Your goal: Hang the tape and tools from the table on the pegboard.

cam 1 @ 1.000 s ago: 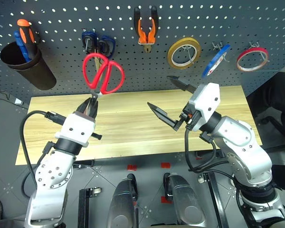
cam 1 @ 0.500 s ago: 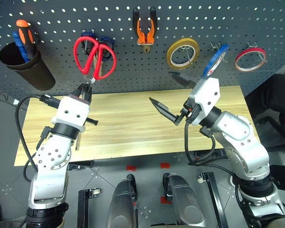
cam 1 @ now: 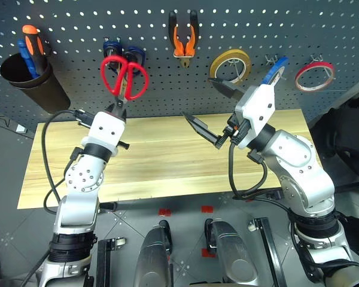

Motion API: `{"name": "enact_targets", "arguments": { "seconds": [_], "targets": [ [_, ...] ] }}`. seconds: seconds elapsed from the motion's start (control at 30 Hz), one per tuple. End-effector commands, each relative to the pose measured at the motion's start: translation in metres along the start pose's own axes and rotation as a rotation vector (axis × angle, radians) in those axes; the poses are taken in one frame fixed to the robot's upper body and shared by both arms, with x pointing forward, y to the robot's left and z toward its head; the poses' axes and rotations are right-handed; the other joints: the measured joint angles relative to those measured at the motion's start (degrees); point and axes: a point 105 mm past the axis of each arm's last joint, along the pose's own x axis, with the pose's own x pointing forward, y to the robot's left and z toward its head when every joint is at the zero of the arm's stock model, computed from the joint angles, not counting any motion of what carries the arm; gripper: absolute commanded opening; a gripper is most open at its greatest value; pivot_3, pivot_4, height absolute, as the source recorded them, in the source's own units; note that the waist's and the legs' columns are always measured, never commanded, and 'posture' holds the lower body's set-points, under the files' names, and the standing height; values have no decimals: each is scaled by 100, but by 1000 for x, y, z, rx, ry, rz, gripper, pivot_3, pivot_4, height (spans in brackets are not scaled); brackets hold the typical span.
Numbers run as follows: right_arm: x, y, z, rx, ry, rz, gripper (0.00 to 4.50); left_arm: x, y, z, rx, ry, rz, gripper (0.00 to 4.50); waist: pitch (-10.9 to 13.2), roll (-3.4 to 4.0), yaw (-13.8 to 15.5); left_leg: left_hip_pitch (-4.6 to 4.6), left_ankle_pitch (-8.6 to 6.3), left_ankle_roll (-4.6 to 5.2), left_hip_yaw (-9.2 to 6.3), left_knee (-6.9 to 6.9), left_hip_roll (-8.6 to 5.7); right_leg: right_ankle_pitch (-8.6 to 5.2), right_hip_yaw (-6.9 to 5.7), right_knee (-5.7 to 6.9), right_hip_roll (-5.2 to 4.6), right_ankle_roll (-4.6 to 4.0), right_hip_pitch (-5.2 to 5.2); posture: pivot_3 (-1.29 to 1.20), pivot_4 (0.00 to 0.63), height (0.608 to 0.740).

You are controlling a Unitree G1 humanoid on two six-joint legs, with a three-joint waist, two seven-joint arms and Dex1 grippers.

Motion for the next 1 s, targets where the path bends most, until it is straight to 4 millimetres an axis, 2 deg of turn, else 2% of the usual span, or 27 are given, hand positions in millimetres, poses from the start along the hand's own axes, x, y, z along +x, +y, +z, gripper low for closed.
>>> {"name": "enact_targets", "arguments": {
  "seconds": [0.03,0.1,0.17,0.23,0.27,0.37,0.43,0.47,0.73,1.0],
  "targets": [
    [1,8,9,-3,-38,12,4500,-9,-5,-16,-28,63,-58,2599,0,0,-12,0,0,0,0,0,0,0,1,0,0,0,-1,-200,329,740],
    [1,11,7,48,-37,1,4500,-17,-11,-32,-82,127,-118,3233,-1,1,-23,1,0,0,1,-2,2,0,1,1,0,0,-1,-195,332,740],
    [3,11,6,128,-33,-34,4500,-27,-9,-53,-204,214,-136,3767,-1,1,-19,1,0,-1,1,-2,4,0,1,4,1,-1,-2,-186,339,740],
    [7,16,-2,222,16,-47,4500,-39,1,-81,-319,345,-114,3767,0,1,-23,1,1,-1,0,2,6,0,0,10,1,-1,-2,-180,348,740],
    [8,22,-7,251,49,-32,4500,-43,8,-89,-357,377,-92,3767,0,1,-18,3,1,-1,0,5,6,-1,2,18,1,-1,-3,-179,352,740],
    [7,52,-28,304,215,102,4500,-50,21,-103,-383,463,-88,3767,0,1,1,5,1,-1,-4,10,5,-1,0,35,0,-1,-5,-174,369,740],
    [2,78,-43,340,342,211,4500,-53,43,-116,-446,528,-18,3767,0,2,25,10,1,0,-4,9,2,-2,0,38,-1,-1,-4,-167,383,740],
    [2,84,-47,342,377,231,4500,-54,51,-121,-466,547,1,3767,0,2,33,10,1,0,-7,10,1,-2,-1,39,-1,-1,-4,-160,389,740],
    [19,96,-40,332,407,293,4500,-37,67,-137,-543,617,30,3767,6,4,40,10,1,0,-7,6,-1,-3,-3,37,-1,0,-7,-142,423,740],
    [29,94,-33,323,405,306,4500,-17,55,-152,-637,700,-25,3767,62,11,66,8,0,0,4,2,0,-5,-1,32,-1,-3,-16,-158,467,740]
  ]
}}
